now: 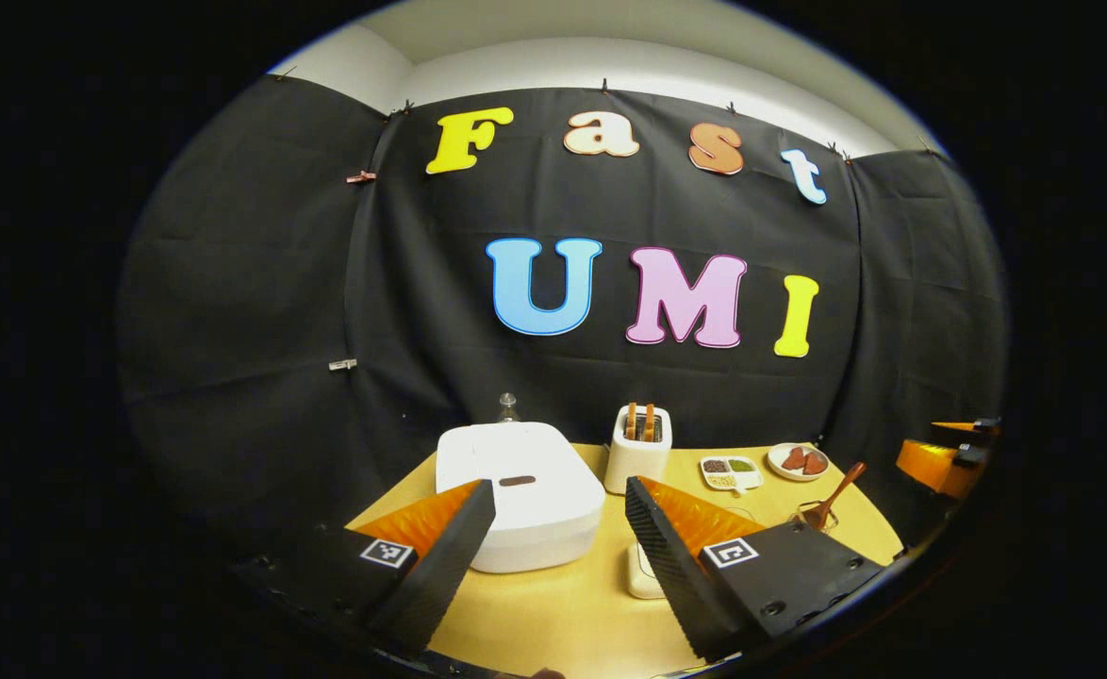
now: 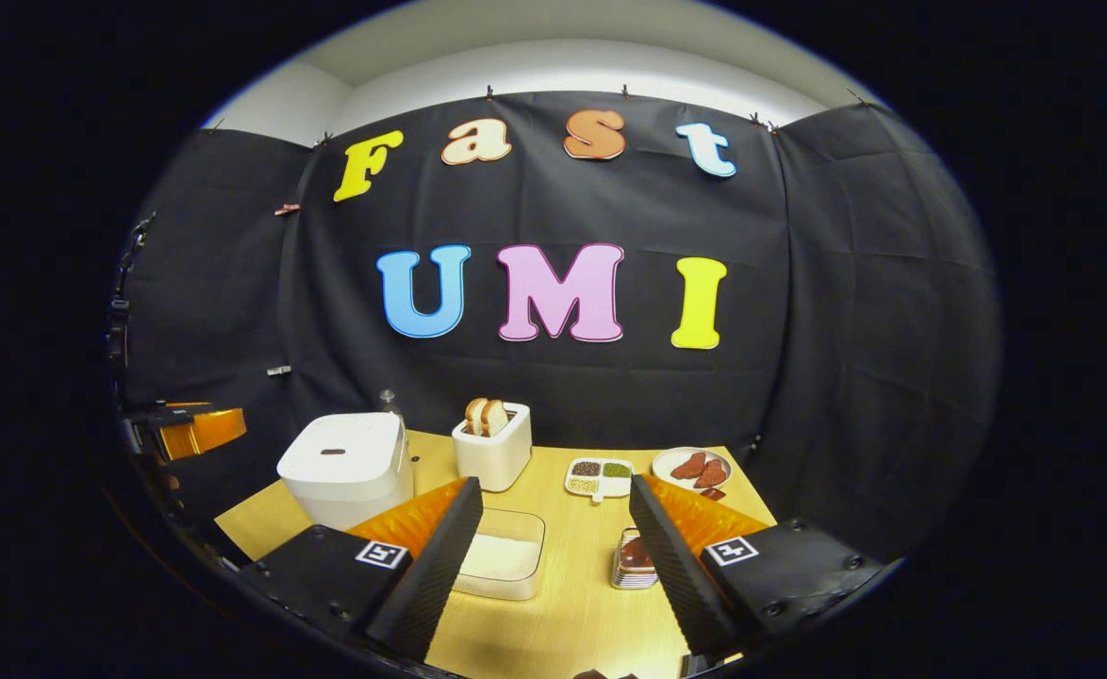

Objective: Close the left gripper, press the button to open the rice cooker; take a wooden spoon from the chopstick holder with the right hand, scoop a spoonful of rice and pour it into the rice cooker, then put the wooden spoon back into the chopstick holder.

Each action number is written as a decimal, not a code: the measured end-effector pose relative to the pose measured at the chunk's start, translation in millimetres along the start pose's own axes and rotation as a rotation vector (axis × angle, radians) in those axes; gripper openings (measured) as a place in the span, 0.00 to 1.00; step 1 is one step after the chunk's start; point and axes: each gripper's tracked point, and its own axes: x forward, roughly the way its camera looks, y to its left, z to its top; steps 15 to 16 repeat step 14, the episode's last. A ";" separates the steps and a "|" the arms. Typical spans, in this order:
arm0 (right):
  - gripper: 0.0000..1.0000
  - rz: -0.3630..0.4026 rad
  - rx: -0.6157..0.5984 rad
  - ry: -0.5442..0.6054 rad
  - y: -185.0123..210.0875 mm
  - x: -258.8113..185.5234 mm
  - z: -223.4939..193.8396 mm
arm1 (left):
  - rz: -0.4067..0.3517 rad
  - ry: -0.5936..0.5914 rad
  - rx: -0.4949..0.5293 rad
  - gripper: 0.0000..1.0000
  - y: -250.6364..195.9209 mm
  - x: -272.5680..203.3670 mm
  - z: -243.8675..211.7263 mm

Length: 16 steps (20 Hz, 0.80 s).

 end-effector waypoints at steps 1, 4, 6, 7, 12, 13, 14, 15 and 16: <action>0.98 0.003 0.009 0.007 -6.7 -6.5 -2.8 | 0.008 -0.006 0.007 0.96 -3.6 -9.9 -0.1; 0.98 -0.009 0.057 0.004 -35.2 -23.8 -0.9 | 0.029 0.007 -0.030 0.96 -19.0 -33.1 -6.0; 0.98 -0.028 0.067 -0.021 -56.8 -33.5 3.6 | 0.043 0.010 -0.067 0.96 -28.6 -46.8 -8.5; 0.98 -0.039 0.060 -0.033 -67.7 -37.8 4.9 | 0.049 0.012 -0.081 0.96 -32.4 -53.2 -10.3; 0.98 -0.035 0.077 -0.038 -91.1 -44.6 2.9 | 0.090 0.005 -0.074 0.95 -37.2 -78.9 -6.8; 0.98 -0.039 0.083 -0.041 -94.0 -45.5 5.0 | 0.097 0.007 -0.067 0.95 -37.0 -82.4 -7.2; 0.98 -0.041 0.090 -0.041 -94.7 -45.3 5.5 | 0.105 0.012 -0.063 0.95 -35.5 -85.3 -7.9; 0.98 -0.041 0.090 -0.041 -94.7 -45.3 5.5 | 0.105 0.012 -0.063 0.95 -35.5 -85.3 -7.9; 0.98 -0.041 0.090 -0.041 -94.7 -45.3 5.5 | 0.105 0.012 -0.063 0.95 -35.5 -85.3 -7.9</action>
